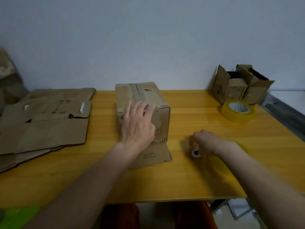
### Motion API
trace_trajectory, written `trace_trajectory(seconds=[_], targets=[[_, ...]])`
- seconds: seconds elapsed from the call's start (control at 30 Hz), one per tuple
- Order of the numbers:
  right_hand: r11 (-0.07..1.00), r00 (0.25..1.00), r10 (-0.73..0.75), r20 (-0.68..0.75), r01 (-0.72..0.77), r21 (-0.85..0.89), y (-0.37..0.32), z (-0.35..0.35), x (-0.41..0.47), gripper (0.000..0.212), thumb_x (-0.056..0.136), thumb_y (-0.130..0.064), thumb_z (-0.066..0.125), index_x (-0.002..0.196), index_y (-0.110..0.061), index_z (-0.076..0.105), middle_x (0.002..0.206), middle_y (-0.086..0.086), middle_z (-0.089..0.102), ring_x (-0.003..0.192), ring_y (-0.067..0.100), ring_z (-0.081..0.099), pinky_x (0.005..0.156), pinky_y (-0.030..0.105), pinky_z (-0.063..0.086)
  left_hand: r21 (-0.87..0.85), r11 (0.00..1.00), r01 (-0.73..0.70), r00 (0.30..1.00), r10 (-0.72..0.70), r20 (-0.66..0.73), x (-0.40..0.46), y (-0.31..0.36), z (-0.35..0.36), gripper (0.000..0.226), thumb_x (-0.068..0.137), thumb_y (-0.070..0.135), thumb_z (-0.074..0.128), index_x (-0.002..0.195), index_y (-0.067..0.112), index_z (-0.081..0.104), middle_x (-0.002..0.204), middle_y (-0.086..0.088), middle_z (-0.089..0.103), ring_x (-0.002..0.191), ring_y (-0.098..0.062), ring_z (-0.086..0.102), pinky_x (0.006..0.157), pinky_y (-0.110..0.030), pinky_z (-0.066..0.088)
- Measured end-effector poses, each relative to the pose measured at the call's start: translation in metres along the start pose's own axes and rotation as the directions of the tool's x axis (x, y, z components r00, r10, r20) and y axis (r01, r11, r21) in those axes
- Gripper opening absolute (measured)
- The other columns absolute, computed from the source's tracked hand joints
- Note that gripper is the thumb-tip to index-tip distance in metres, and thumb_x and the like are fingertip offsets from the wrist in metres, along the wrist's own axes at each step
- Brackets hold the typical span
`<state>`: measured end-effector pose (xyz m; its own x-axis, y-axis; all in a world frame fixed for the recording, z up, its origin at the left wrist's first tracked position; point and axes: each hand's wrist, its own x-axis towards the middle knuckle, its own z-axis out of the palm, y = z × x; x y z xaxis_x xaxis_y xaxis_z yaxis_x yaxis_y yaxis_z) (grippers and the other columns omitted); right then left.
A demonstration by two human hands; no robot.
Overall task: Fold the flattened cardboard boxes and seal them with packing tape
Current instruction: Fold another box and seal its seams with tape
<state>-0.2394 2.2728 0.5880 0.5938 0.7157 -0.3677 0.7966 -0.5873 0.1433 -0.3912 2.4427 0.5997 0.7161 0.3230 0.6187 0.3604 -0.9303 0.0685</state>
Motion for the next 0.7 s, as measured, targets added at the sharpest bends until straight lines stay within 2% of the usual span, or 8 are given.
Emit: trace_trajectory(seconds=[0.07, 0.17, 0.3, 0.37, 0.47, 0.57, 0.63, 0.7], targets=[[0.997, 1.000, -0.005, -0.020, 0.003, -0.081, 0.004, 0.007, 0.002, 0.035, 0.094, -0.009, 0.050, 0.126, -0.022, 0.051, 0.132, 0.005, 0.048, 0.124, 0.027, 0.043, 0.097, 0.037, 0.038, -0.008, 1.000, 0.011, 1.000, -0.011, -0.029, -0.001, 0.002, 0.007, 0.045, 0.086, 0.024, 0.065, 0.128, 0.013, 0.057, 0.128, -0.013, 0.058, 0.124, -0.031, 0.051, 0.115, -0.046, 0.018], [0.998, 0.996, 0.036, -0.077, -0.040, -0.055, 0.009, 0.014, 0.009, 0.027, 0.096, -0.013, 0.048, 0.121, -0.019, 0.053, 0.127, 0.007, 0.050, 0.119, 0.026, 0.049, 0.096, 0.038, 0.038, -0.062, 0.998, 0.016, 0.996, -0.022, -0.088, -0.003, 0.002, 0.009, 0.034, 0.087, 0.029, 0.062, 0.117, 0.014, 0.064, 0.119, -0.011, 0.062, 0.115, -0.031, 0.056, 0.107, -0.049, 0.034], [0.989, 0.947, 0.140, -0.288, -0.146, 0.002, 0.018, 0.018, 0.019, 0.027, 0.097, -0.024, 0.047, 0.122, -0.017, 0.051, 0.124, 0.008, 0.053, 0.117, 0.028, 0.050, 0.093, 0.037, 0.039, -0.094, 0.995, -0.040, 0.984, 0.023, -0.175, -0.007, 0.004, 0.009, 0.028, 0.086, 0.031, 0.064, 0.106, 0.013, 0.070, 0.108, -0.009, 0.065, 0.103, -0.029, 0.060, 0.092, -0.047, 0.045], [0.984, 0.918, 0.179, -0.354, -0.157, 0.090, 0.022, 0.018, 0.019, 0.035, 0.096, -0.027, 0.050, 0.130, -0.017, 0.046, 0.128, 0.009, 0.049, 0.120, 0.029, 0.046, 0.095, 0.037, 0.039, -0.098, 0.994, -0.044, 0.978, 0.023, -0.206, -0.006, 0.004, 0.011, 0.027, 0.084, 0.031, 0.067, 0.103, 0.013, 0.071, 0.104, -0.009, 0.065, 0.098, -0.030, 0.060, 0.088, -0.046, 0.046], [0.969, 0.917, 0.167, -0.363, -0.086, 0.230, 0.029, 0.014, 0.012, 0.042, 0.094, -0.028, 0.056, 0.134, -0.019, 0.045, 0.132, 0.007, 0.047, 0.122, 0.027, 0.043, 0.097, 0.036, 0.039, -0.087, 0.994, -0.062, 0.973, 0.041, -0.228, -0.002, 0.001, 0.017, 0.027, 0.086, 0.032, 0.062, 0.102, 0.012, 0.071, 0.102, -0.010, 0.065, 0.095, -0.032, 0.060, 0.085, -0.044, 0.044], [0.938, 0.885, 0.202, -0.419, -0.052, 0.343, 0.043, 0.016, -0.007, 0.037, 0.094, -0.022, 0.058, 0.130, -0.019, 0.052, 0.133, 0.006, 0.048, 0.124, 0.026, 0.041, 0.097, 0.034, 0.036, -0.085, 0.995, -0.053, 0.974, 0.033, -0.225, -0.004, 0.001, 0.020, 0.033, 0.090, 0.036, 0.052, 0.105, 0.011, 0.070, 0.106, -0.012, 0.064, 0.099, -0.033, 0.058, 0.086, -0.045, 0.043], [0.906, 0.862, 0.251, -0.441, -0.049, 0.420, 0.054, 0.022, -0.021, 0.032, 0.094, -0.022, 0.058, 0.126, -0.017, 0.056, 0.130, 0.007, 0.049, 0.124, 0.025, 0.040, 0.096, 0.033, 0.034, -0.095, 0.994, -0.047, 0.962, 0.020, -0.273, -0.005, 0.010, 0.021, 0.030, 0.091, 0.030, 0.054, 0.108, 0.010, 0.068, 0.114, -0.014, 0.062, 0.107, -0.034, 0.056, 0.091, -0.046, 0.042], [0.887, 0.847, 0.291, -0.445, -0.064, 0.458, 0.061, 0.030, -0.033, 0.027, 0.093, -0.024, 0.059, 0.119, -0.016, 0.060, 0.123, 0.008, 0.051, 0.122, 0.025, 0.041, 0.094, 0.032, 0.034, -0.176, 0.975, -0.140, 0.941, 0.075, -0.330, -0.009, 0.030, 0.022, 0.027, 0.091, 0.020, 0.058, 0.113, 0.007, 0.067, 0.120, -0.016, 0.060, 0.114, -0.032, 0.052, 0.098, -0.042, 0.040]])
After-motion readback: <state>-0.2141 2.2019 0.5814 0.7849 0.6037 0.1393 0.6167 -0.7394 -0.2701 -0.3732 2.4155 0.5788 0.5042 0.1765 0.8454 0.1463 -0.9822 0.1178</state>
